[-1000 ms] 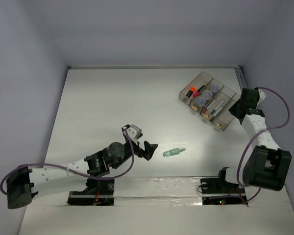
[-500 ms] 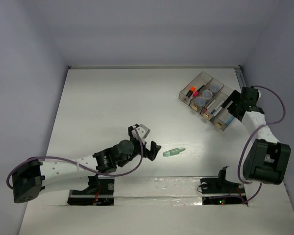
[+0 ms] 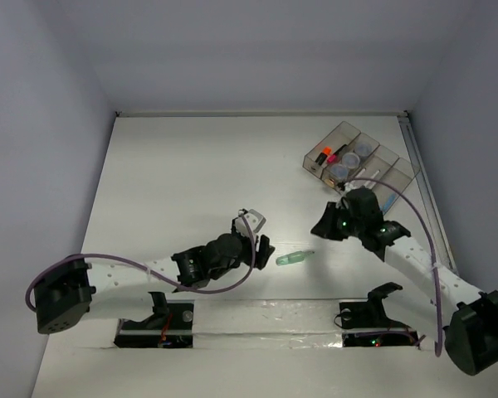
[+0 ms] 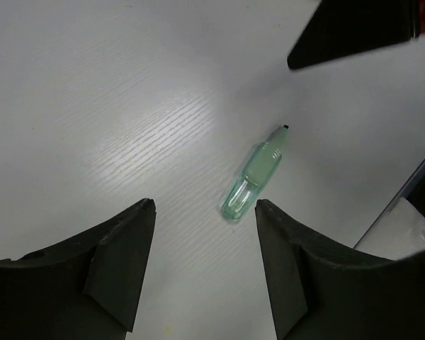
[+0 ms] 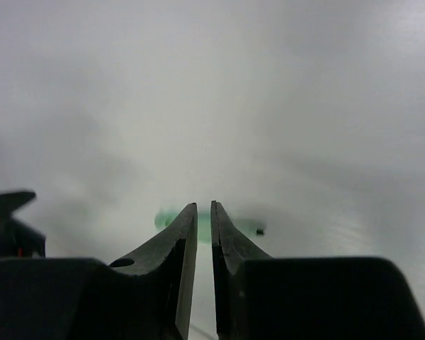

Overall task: Sort the stationery into containers
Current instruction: Move the pen to the center of the board.

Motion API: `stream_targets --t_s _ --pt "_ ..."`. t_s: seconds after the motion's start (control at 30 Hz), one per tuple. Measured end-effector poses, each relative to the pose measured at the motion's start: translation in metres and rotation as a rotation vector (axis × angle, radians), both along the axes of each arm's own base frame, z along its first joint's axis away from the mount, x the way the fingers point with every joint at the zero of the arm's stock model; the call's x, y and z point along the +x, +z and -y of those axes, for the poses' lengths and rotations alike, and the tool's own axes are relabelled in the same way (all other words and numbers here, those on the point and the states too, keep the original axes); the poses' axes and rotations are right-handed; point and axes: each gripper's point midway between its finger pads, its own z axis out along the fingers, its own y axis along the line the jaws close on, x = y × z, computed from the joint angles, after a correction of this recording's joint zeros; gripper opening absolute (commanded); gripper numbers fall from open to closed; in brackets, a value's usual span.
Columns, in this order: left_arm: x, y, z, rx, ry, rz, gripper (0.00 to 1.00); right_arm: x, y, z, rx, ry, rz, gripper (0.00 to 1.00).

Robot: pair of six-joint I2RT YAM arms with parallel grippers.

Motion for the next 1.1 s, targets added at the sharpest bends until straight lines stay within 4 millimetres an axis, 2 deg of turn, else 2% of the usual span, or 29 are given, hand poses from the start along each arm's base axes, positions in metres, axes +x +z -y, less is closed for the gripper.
stream_targets --t_s 0.1,0.13,0.17,0.2,0.23,0.3,0.37,0.5,0.53,0.7,0.77,0.9,1.1 --pt "0.001 0.004 -0.004 -0.021 0.035 -0.026 0.54 -0.041 -0.023 -0.031 -0.019 0.155 -0.090 0.35" --pt "0.002 0.008 -0.008 -0.035 0.056 -0.034 0.54 -0.053 -0.026 -0.043 -0.031 0.214 -0.104 0.47" --pt "0.003 0.014 -0.012 -0.054 0.074 -0.039 0.54 -0.063 -0.028 -0.052 -0.046 0.265 -0.108 0.52" --pt "0.005 0.023 -0.017 -0.084 0.095 -0.042 0.53 -0.072 -0.030 -0.063 -0.070 0.329 -0.110 0.56" --pt "0.008 0.032 -0.023 -0.117 0.122 -0.047 0.54 -0.080 -0.030 -0.073 -0.089 0.384 -0.112 0.67" --pt "0.017 0.052 -0.037 -0.183 0.179 -0.058 0.56 -0.087 -0.032 -0.087 -0.130 0.473 -0.109 0.70" --pt "0.025 0.071 -0.049 -0.244 0.227 -0.073 0.57 -0.086 -0.035 -0.098 -0.188 0.531 -0.091 0.77" --pt "0.032 0.102 -0.072 -0.326 0.280 -0.091 0.58 -0.075 -0.038 -0.111 -0.287 0.623 -0.038 0.79" --pt "0.032 0.110 -0.078 -0.339 0.287 -0.096 0.59 -0.073 -0.038 -0.114 -0.306 0.640 -0.028 0.87" --pt "0.025 0.153 -0.097 -0.391 0.298 -0.079 0.60 -0.052 -0.028 -0.128 -0.397 0.712 -0.019 0.91" --pt "0.022 0.170 -0.103 -0.413 0.298 -0.065 0.60 -0.050 -0.029 -0.128 -0.428 0.739 -0.031 0.99" --pt "0.017 0.186 -0.114 -0.432 0.306 -0.044 0.60 -0.061 -0.045 -0.114 -0.506 0.782 -0.141 1.00" --pt "0.016 0.198 -0.124 -0.407 0.326 -0.019 0.60 -0.073 -0.076 -0.087 -0.653 0.789 -0.337 1.00"
